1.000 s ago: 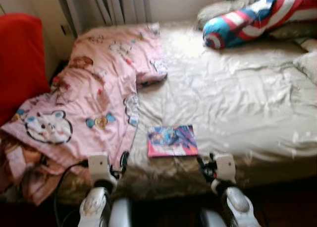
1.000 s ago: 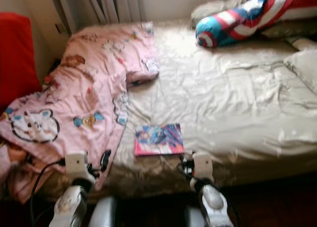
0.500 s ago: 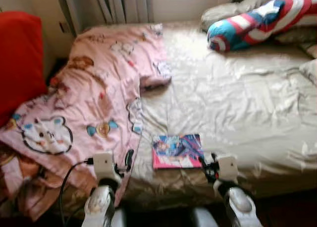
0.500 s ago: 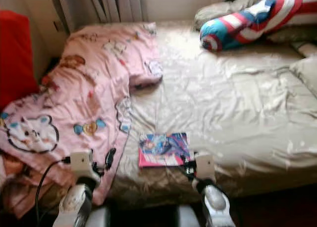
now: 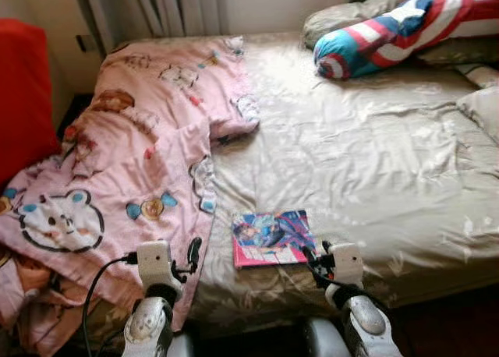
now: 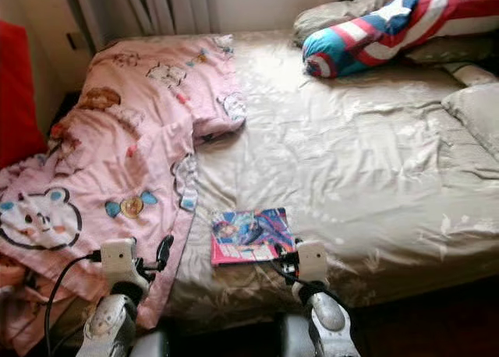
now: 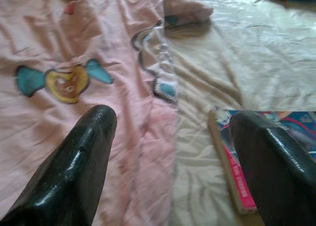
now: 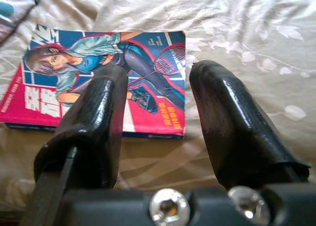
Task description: Clean up the room
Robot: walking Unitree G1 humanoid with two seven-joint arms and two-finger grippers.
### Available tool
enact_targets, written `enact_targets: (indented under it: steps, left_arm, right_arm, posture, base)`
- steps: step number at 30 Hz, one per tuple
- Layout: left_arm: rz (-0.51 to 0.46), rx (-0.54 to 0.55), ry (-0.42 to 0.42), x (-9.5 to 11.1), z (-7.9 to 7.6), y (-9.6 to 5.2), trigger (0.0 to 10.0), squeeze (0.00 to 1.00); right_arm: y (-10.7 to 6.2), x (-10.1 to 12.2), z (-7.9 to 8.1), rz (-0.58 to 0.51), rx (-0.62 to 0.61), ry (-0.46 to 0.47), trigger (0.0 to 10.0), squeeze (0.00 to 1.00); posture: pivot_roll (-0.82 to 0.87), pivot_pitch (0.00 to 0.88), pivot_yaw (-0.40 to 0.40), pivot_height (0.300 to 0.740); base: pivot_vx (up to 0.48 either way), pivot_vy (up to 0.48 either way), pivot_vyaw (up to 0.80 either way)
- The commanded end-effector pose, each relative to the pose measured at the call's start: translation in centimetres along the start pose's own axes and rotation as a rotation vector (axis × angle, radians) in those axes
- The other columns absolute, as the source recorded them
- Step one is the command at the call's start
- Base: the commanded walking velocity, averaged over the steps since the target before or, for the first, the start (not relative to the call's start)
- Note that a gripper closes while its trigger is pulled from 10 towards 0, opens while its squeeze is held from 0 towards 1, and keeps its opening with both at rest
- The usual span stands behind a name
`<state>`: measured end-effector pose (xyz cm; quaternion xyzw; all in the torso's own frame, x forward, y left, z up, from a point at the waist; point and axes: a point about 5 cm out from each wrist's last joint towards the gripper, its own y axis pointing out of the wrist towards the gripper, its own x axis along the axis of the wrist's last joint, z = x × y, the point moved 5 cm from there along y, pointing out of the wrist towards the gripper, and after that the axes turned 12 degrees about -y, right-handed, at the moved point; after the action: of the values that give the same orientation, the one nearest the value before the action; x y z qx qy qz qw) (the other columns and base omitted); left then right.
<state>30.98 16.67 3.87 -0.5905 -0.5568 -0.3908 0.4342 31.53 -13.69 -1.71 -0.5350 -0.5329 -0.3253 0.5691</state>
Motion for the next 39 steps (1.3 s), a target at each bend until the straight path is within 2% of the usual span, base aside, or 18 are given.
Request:
enact_targets:
  steps: [1,3,6,10,11,12,13,14,19,28,29,30,31,35,39]
  left_arm:
    - [0.006,0.011,0.005,0.1,0.3,0.0,10.0,0.00]
    - [0.008,0.010,0.010,0.1,0.2,0.0,10.0,0.00]
    - [0.006,0.009,0.013,0.2,0.2,-0.1,10.0,0.00]
    - [0.007,0.007,0.023,0.3,0.4,-0.6,10.0,0.00]
    - [0.008,0.008,0.025,0.3,0.4,-0.7,10.0,0.00]
    - [0.010,0.008,0.029,0.3,0.6,-0.8,10.0,0.00]
    - [0.012,0.010,0.035,0.3,0.8,-1.1,10.0,0.00]
    - [0.012,0.010,0.035,0.3,0.8,-1.1,10.0,0.00]
    - [0.019,0.023,0.061,0.6,1.5,-2.5,10.0,0.00]
    - [0.048,0.053,0.111,1.1,3.1,-4.7,10.0,0.00]
    - [0.052,0.051,0.118,1.2,3.2,-4.9,10.0,0.00]
    - [0.052,0.051,0.118,1.2,3.2,-4.9,10.0,0.00]
    - [0.056,0.051,0.122,1.3,3.3,-5.1,10.0,0.00]
    - [0.065,0.051,0.132,1.4,3.4,-5.5,10.0,0.00]
    - [0.080,0.052,0.145,1.4,3.6,-6.3,10.0,0.00]
  right_arm:
    - [0.3,0.6,0.2,-0.019,0.004,0.005,10.0,0.00]
    - [0.5,0.3,-0.2,0.012,-0.028,0.037,10.0,0.00]
    - [0.8,0.1,-1.0,0.041,-0.092,0.161,10.0,0.00]
    - [1.0,-0.8,-2.0,0.089,-0.182,0.406,10.0,0.00]
    - [1.1,-0.8,-2.1,0.092,-0.192,0.445,10.0,0.34]
    - [1.2,-0.8,-2.2,0.094,-0.204,0.492,10.0,0.83]
    - [1.3,-0.8,-2.4,0.094,-0.224,0.547,10.0,1.00]
    - [1.3,-0.8,-2.4,0.094,-0.224,0.547,10.0,1.00]
    - [1.6,-0.5,-3.1,0.074,-0.274,0.661,10.0,1.00]
    - [2.0,0.7,-4.2,0.007,-0.283,0.684,10.0,1.00]
    - [2.0,0.8,-4.0,0.003,-0.267,0.703,10.0,0.43]
    - [2.0,0.8,-4.0,0.003,-0.267,0.703,10.0,0.43]
    - [2.0,0.8,-3.9,-0.001,-0.252,0.704,10.0,0.00]
    - [1.9,0.7,-4.0,-0.005,-0.244,0.721,10.0,0.00]
    - [1.8,0.8,-4.4,-0.040,-0.209,0.788,10.0,0.00]
  posture:
    - [-0.07,0.110,-0.012,0.595]
    - [-0.06,0.119,-0.010,0.595]
    - [-0.05,0.131,-0.007,0.595]
    - [-0.03,0.154,0.004,0.595]
    - [-0.03,0.154,0.004,0.595]
    - [-0.02,0.163,0.007,0.595]
    - [-0.01,0.166,0.008,0.595]
    - [-0.01,0.166,0.008,0.595]
    - [0.03,0.204,0.024,0.595]
    - [0.08,0.254,0.055,0.595]
    - [0.08,0.260,0.060,0.595]
    - [0.08,0.260,0.060,0.595]
    - [0.08,0.265,0.063,0.595]
    - [0.09,0.275,0.071,0.595]
    - [0.11,0.292,0.084,0.595]
  base:
    - [0.000,0.000,0.00]
    - [0.000,0.000,0.00]
    - [0.000,0.000,0.00]
    - [0.000,0.000,0.00]
    - [0.000,0.000,0.00]
    - [0.000,0.000,0.00]
    - [0.000,0.000,0.00]
    - [0.000,0.000,0.00]
    - [0.000,0.000,0.00]
    - [0.000,0.000,0.00]
    - [0.000,0.000,0.00]
    - [0.000,0.000,0.00]
    - [0.000,0.000,0.00]
    - [0.000,0.000,0.00]
    - [0.000,0.000,0.00]
